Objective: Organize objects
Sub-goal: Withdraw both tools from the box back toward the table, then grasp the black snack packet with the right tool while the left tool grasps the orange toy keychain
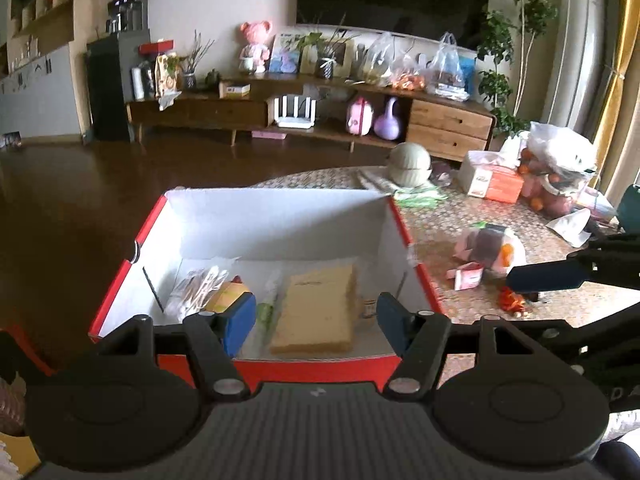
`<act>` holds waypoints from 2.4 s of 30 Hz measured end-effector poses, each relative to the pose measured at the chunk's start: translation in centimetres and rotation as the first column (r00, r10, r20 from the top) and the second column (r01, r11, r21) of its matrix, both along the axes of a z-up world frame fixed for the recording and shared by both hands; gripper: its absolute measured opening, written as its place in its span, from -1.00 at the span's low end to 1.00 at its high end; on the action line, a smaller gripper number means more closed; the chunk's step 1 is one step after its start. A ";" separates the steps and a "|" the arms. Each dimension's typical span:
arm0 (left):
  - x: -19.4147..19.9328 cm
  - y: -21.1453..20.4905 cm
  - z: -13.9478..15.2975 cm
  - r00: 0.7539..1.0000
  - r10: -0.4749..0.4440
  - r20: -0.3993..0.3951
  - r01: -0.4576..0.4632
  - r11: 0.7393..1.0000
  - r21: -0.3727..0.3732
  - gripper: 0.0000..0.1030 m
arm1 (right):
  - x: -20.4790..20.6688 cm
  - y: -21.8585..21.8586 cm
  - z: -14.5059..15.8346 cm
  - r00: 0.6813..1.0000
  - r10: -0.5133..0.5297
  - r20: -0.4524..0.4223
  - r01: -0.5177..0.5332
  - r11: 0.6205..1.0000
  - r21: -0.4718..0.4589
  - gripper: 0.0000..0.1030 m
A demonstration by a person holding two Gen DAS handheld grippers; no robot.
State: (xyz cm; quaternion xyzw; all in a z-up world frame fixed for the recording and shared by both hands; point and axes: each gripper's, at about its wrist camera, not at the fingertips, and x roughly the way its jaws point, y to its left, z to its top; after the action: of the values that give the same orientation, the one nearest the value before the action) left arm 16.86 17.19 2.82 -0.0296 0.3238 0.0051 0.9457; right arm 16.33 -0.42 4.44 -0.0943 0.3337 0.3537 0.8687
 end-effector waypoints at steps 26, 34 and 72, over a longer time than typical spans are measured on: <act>-3.2 -11.3 -1.4 0.991 -0.135 0.014 0.135 0.989 -0.060 0.97 | -2.6 -16.7 -3.5 0.985 -0.170 -0.025 0.170 0.986 -0.001 0.70; -1.8 -15.3 -3.7 0.987 -0.159 0.008 0.159 0.987 -0.026 0.99 | 0.6 -20.2 -4.7 0.968 -0.246 -0.057 0.246 0.969 -0.001 0.70; 13.1 -24.0 -14.1 0.938 -0.340 -0.062 0.343 0.939 0.034 0.99 | 17.2 -17.7 -13.6 0.911 -0.316 -0.264 0.323 0.946 -0.020 0.62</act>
State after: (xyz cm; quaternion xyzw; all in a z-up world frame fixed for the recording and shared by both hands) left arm 29.97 -6.84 -11.28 0.0484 0.3500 -0.1510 0.9232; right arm 33.51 -18.07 -9.18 0.0198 0.4529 0.2203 0.8637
